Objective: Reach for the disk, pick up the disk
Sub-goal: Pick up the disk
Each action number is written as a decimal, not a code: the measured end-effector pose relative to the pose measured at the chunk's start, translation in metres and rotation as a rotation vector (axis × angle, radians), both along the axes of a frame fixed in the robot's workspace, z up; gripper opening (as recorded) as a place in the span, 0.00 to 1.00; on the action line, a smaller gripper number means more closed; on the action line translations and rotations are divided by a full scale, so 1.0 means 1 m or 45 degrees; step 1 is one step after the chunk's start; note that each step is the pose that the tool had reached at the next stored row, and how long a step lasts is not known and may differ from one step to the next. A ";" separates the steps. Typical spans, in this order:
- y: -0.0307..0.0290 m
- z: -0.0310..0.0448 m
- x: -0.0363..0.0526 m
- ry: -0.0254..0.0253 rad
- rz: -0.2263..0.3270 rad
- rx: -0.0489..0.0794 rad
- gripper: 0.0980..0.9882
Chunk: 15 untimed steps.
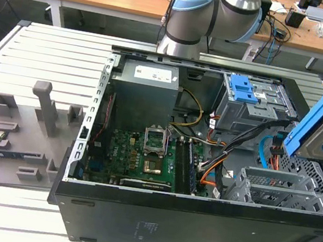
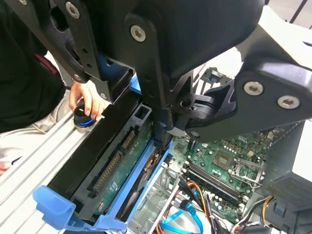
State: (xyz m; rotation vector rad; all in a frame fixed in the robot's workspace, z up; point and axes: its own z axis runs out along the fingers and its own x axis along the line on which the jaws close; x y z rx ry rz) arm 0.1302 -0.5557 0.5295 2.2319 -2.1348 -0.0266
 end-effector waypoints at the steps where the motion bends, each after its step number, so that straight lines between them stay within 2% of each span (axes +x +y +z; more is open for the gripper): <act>1: -0.0011 -0.0002 0.0000 0.0000 0.000 0.000 0.30; 4: -0.0048 -0.0027 0.0000 0.0000 0.000 0.000 0.30; 15: -0.0057 -0.0132 0.0000 0.0000 0.000 0.000 0.30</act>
